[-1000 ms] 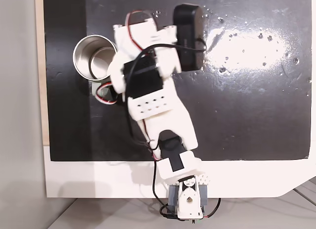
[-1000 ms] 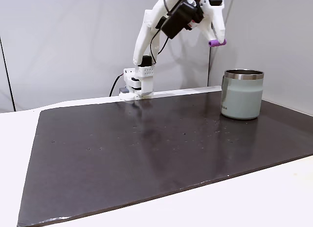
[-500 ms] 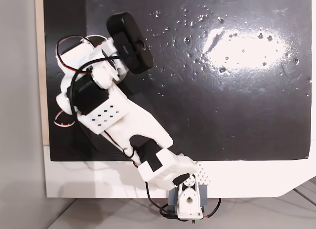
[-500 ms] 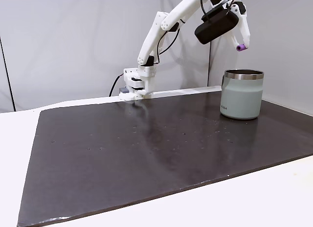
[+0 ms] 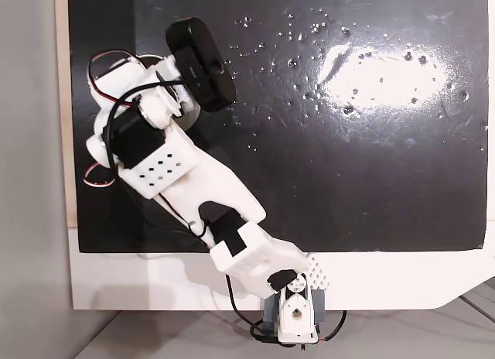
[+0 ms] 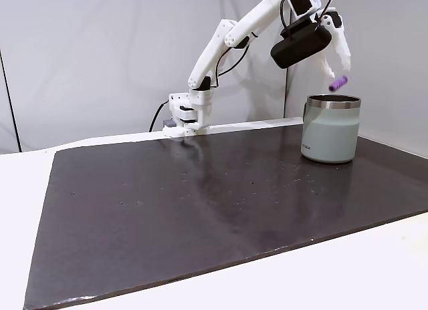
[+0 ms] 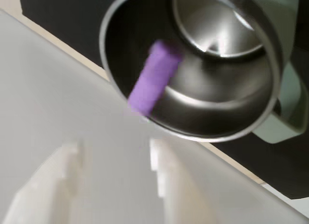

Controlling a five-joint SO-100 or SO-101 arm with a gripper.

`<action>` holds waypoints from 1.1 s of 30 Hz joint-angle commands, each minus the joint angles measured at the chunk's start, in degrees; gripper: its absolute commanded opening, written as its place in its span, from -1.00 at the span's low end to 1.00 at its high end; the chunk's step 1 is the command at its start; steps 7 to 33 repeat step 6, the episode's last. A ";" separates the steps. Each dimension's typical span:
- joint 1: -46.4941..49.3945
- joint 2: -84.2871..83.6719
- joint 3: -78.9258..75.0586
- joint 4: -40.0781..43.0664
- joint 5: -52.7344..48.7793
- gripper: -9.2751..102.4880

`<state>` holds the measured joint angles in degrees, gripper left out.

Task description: Grasp a pengrip and put it in the cup.

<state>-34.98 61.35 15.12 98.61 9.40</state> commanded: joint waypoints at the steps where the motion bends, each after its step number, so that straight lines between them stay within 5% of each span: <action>1: -0.79 1.05 -3.16 0.26 0.62 -0.55; 33: -0.79 1.23 -3.16 0.35 0.62 -0.55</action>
